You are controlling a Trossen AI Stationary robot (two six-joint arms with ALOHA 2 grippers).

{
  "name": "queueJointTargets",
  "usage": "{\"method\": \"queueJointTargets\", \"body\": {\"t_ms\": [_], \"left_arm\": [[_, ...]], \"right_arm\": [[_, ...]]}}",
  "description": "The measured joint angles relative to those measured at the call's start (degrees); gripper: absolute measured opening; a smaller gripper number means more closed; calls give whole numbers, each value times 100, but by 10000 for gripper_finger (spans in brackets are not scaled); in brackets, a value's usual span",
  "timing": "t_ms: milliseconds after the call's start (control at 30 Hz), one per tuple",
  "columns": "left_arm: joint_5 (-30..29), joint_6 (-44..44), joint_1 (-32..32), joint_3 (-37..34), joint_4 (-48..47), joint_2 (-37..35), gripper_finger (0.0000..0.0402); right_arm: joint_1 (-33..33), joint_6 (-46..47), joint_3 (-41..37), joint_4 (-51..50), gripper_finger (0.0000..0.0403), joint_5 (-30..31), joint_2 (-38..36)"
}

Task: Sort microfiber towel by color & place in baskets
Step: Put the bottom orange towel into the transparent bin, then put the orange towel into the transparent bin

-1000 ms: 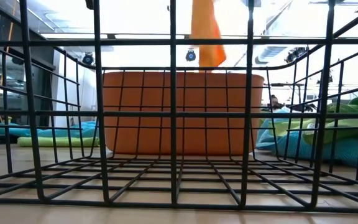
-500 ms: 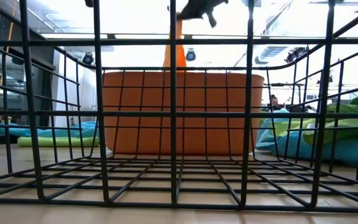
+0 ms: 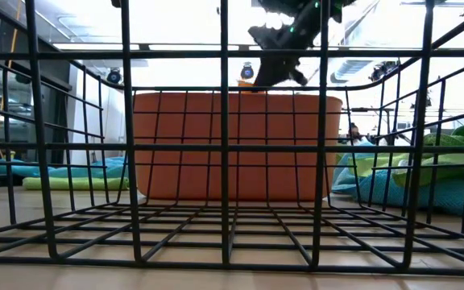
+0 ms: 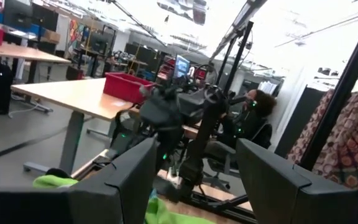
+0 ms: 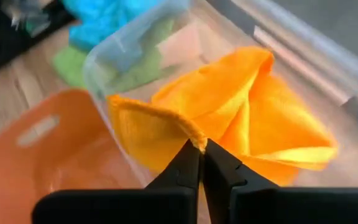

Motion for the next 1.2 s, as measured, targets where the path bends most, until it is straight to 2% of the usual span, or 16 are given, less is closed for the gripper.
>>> {"method": "queueJointTargets", "body": {"t_ms": [100,233,433,567,667,833,933,1033,1200], "left_arm": [[0,88,0,0,-35,2,209],[-2,211,0,0,-218,26,209],[-98,512,0,0,-455,113,209],[-376,636,0,0,-557,197,209],[-478,619,0,0,-744,286,209],[-472,581,-4,0,-1359,477,209],[-464,548,-4,-1,-1685,651,209],[-454,345,-2,0,-1729,851,209],[-446,82,-2,0,-1594,1207,209]], "right_arm": [[-105,690,-240,526,36,-10,4],[-286,1294,-247,826,118,7,-9],[-551,1687,-92,674,250,-128,-9],[-778,1833,232,342,299,-317,-46],[-894,1618,630,-858,311,-99,-128],[-1042,1882,876,-3127,313,1651,-190],[-1477,2438,597,-3801,310,1890,-201],[-2070,2689,133,-3770,307,1819,-201],[-3211,3159,-676,-2856,306,1471,-197]]}}
